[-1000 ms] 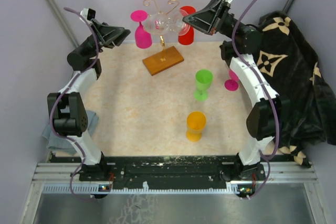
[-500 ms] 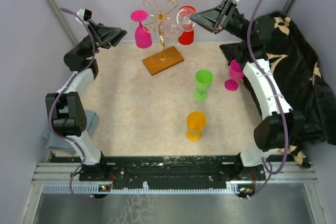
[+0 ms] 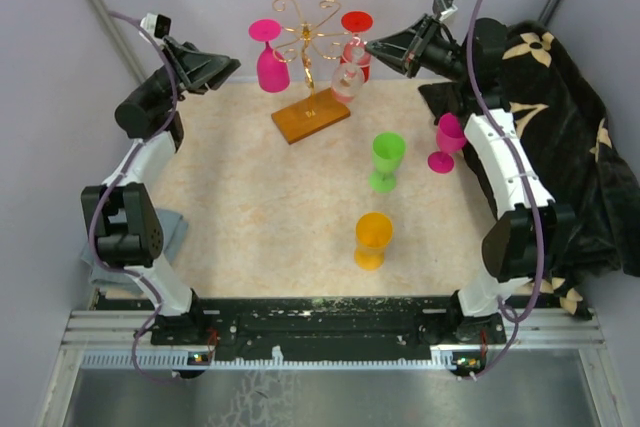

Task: Place the wine glass upside down on the wine glass rack
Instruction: Turn the wine glass upside down at the wine rack.

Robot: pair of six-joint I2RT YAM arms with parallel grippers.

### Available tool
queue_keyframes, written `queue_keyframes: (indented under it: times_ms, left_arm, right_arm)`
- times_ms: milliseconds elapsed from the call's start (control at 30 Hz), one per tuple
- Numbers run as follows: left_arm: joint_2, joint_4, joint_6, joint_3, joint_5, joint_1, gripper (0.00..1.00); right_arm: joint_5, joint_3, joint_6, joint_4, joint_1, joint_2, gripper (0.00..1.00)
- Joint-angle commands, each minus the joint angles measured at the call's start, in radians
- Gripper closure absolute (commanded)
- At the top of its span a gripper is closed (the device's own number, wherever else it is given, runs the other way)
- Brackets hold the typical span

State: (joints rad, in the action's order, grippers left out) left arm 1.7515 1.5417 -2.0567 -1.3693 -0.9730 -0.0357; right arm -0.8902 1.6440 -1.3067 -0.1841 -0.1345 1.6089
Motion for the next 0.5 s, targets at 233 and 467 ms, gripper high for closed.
queue_keyframes:
  times_ms: [233, 467]
  left_arm:
    - [-0.067, 0.097, 0.032, 0.023, -0.033, -0.008, 0.55]
    - [-0.084, 0.064, 0.059, 0.03, -0.046, -0.008, 0.56]
  right_arm:
    - [0.094, 0.143, 0.142, 0.149, 0.008, 0.129, 1.0]
    - [0.116, 0.216, 0.172, 0.18, 0.007, 0.197, 1.0]
